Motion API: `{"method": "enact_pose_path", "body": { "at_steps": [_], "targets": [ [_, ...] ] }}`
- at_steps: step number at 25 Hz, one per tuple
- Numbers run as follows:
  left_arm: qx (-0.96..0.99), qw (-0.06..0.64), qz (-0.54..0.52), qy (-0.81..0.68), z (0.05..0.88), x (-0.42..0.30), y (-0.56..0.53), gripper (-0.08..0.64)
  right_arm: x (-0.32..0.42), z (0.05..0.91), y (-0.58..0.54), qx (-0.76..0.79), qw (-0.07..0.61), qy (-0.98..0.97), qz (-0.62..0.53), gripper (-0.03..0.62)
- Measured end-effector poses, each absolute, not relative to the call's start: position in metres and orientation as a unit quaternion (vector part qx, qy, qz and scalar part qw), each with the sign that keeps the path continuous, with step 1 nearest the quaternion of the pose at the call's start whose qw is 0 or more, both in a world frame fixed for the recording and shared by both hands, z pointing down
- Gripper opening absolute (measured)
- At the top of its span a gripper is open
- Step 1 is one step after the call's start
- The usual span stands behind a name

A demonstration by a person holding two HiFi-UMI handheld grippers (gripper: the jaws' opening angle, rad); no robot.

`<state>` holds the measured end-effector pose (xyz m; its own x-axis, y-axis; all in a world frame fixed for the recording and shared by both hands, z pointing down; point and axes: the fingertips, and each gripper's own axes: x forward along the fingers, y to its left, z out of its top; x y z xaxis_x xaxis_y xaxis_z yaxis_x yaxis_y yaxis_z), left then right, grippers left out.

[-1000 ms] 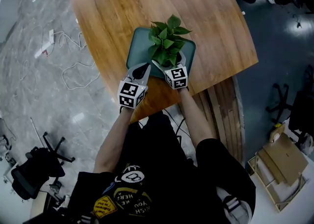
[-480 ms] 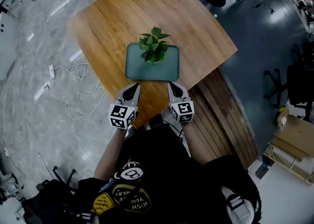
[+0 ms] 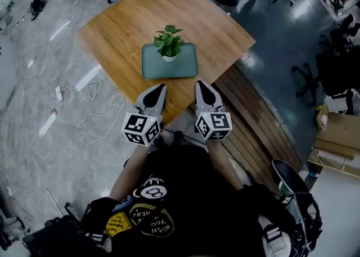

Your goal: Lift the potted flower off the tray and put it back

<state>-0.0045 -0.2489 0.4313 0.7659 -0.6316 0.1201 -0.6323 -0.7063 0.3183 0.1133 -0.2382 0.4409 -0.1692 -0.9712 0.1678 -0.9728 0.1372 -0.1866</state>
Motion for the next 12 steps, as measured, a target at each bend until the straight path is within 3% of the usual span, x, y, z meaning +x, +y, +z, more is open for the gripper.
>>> {"method": "enact_pose_path", "body": {
  "at_steps": [12],
  "targets": [
    [0.928,0.136,0.026,-0.345,0.417,0.006,-0.227,-0.003,0.114,0.432,-0.202,0.616,0.0,-0.774,0.146,0.0]
  ]
}}
